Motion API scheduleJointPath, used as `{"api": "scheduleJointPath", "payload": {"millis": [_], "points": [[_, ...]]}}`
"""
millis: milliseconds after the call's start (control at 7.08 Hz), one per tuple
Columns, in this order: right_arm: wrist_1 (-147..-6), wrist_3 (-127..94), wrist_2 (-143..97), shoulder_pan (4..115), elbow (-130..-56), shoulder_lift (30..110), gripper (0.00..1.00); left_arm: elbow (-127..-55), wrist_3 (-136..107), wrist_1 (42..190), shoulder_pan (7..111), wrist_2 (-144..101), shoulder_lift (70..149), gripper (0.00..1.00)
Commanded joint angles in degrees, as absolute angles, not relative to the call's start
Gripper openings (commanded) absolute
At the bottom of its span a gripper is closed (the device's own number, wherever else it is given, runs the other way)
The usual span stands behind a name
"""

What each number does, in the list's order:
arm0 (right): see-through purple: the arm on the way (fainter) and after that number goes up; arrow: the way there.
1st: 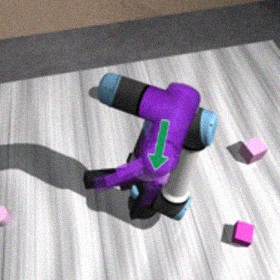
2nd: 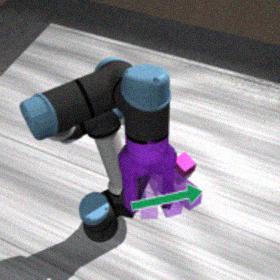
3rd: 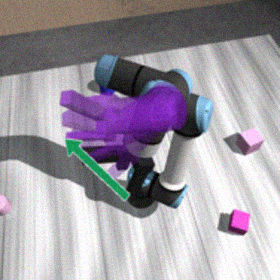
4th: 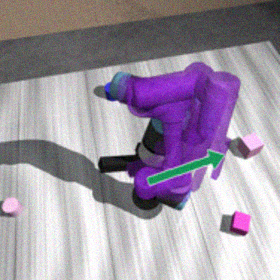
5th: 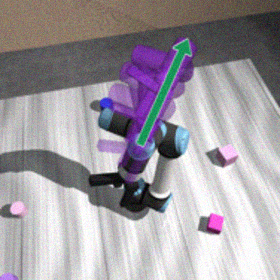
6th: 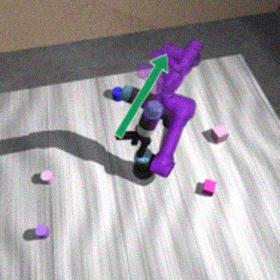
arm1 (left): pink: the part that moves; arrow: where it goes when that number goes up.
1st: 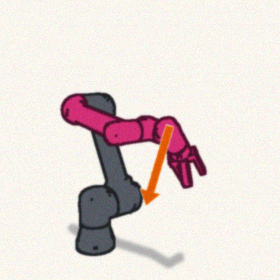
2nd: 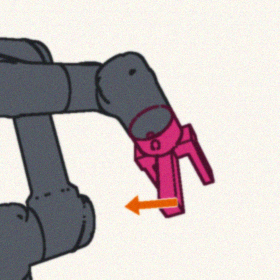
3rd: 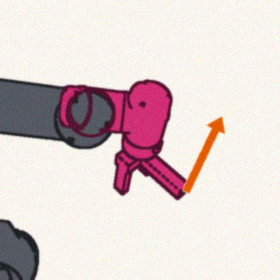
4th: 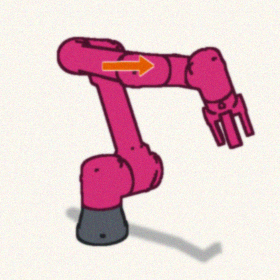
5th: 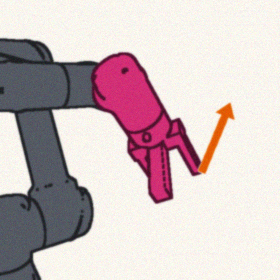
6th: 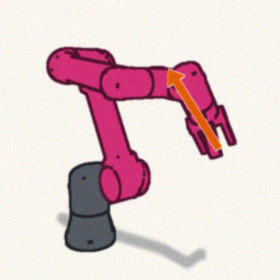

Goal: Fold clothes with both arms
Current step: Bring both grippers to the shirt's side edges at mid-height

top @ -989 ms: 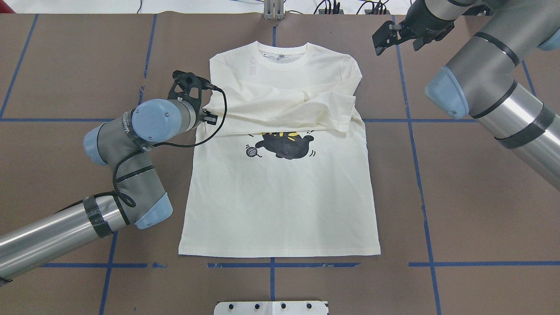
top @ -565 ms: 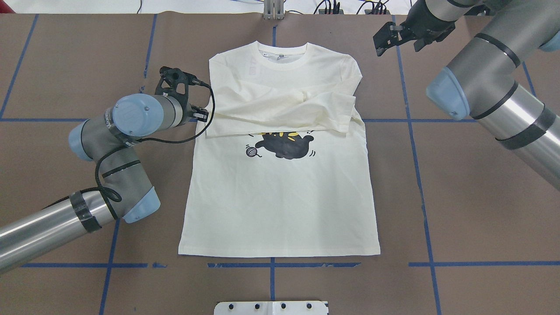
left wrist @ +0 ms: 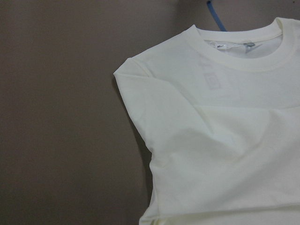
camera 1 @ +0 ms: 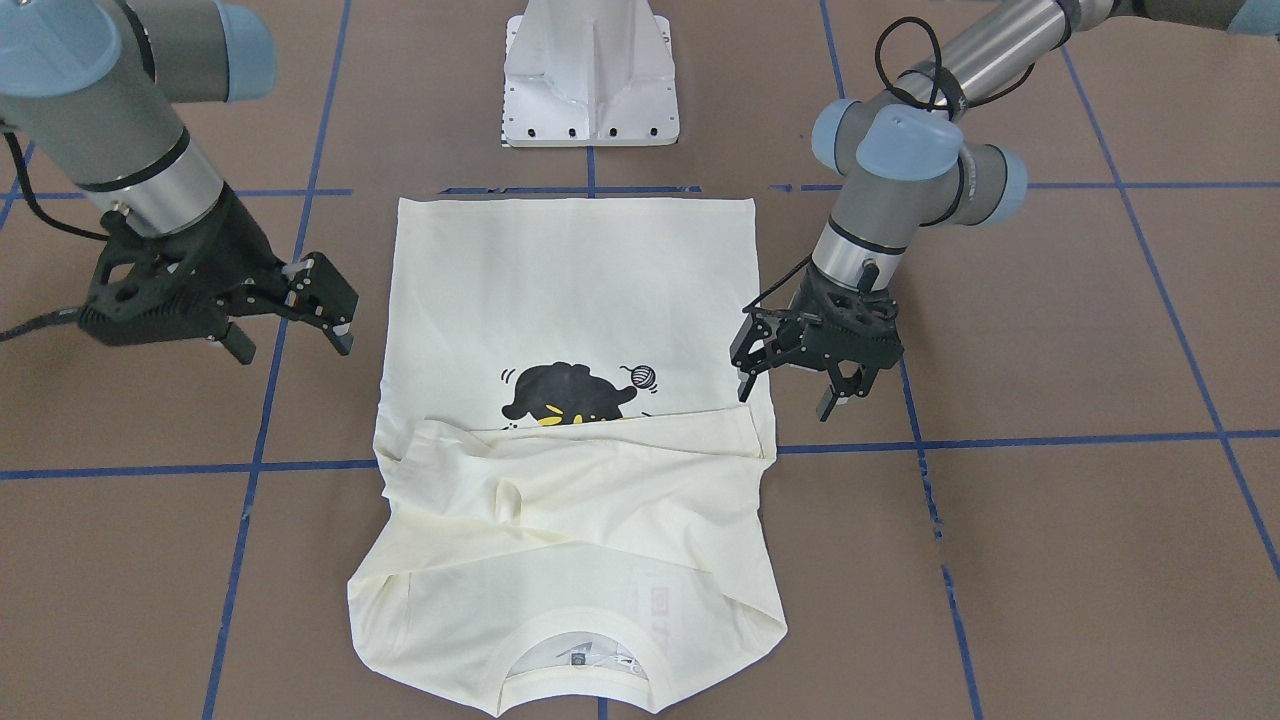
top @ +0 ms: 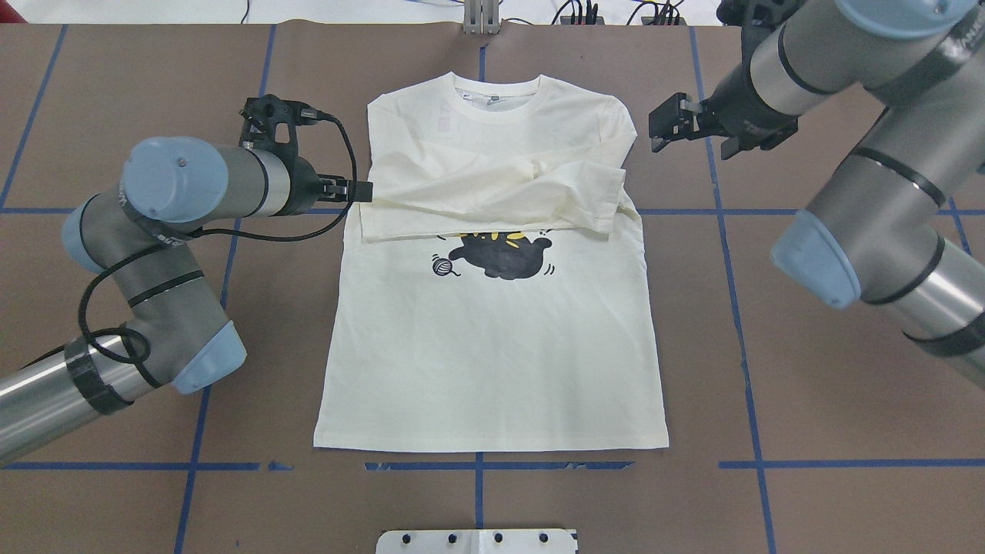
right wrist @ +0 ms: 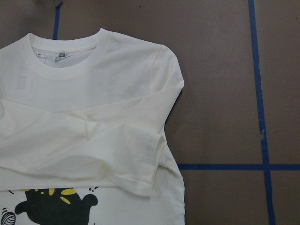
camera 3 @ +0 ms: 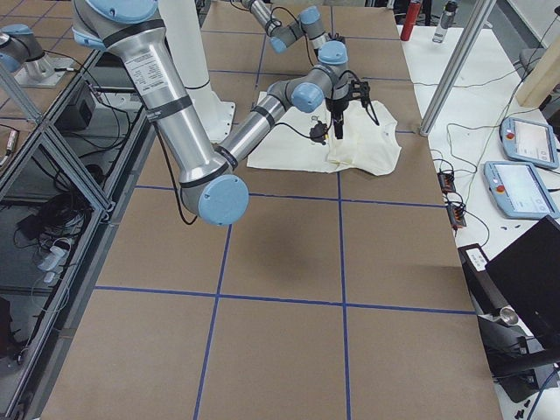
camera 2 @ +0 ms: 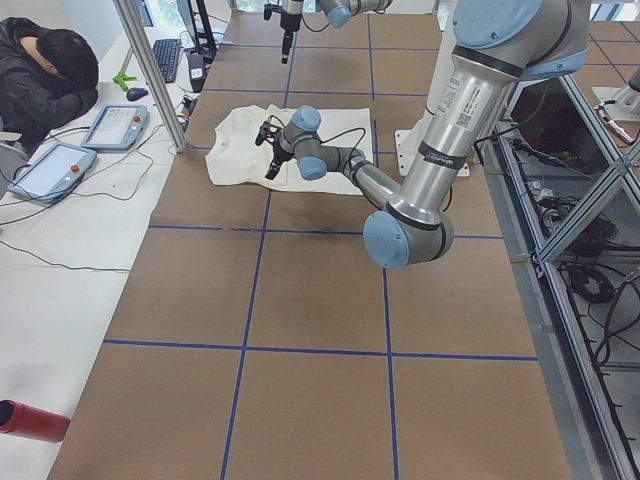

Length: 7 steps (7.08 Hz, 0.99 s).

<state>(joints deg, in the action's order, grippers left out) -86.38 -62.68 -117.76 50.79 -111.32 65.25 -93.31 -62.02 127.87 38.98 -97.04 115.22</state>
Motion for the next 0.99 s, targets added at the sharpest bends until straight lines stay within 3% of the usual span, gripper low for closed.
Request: {"api": "scheduleJointPath", "payload": {"millis": [0, 141, 283, 424, 565, 848], "points": [[-74.8, -83.6, -108.9, 40.6, -122.2, 77.1, 1.0, -103.5, -72.7, 127.8, 35.9, -96.9, 108.0, 1.0], [-61.8, -88.7, -102.4, 34.9, -122.6, 85.3, 1.0, -108.5, -72.9, 128.2, 34.4, -96.8, 103.7, 1.0], [-58.7, -93.1, -95.7, 28.6, -125.1, 91.3, 1.0, -111.0, -77.4, 131.2, 31.5, -96.3, 100.1, 1.0], [-58.6, -97.3, -89.0, 22.0, -128.0, 96.7, 0.98, -111.2, -85.1, 135.0, 26.4, -91.5, 97.8, 0.88], [-58.7, -104.8, -85.4, 17.7, -128.3, 98.2, 0.95, -111.4, -94.1, 135.5, 22.3, -87.7, 97.3, 0.72], [-58.7, -107.1, -80.7, 14.4, -128.4, 98.2, 0.97, -111.4, -100.3, 134.8, 14.6, -80.6, 94.7, 0.67]]}}
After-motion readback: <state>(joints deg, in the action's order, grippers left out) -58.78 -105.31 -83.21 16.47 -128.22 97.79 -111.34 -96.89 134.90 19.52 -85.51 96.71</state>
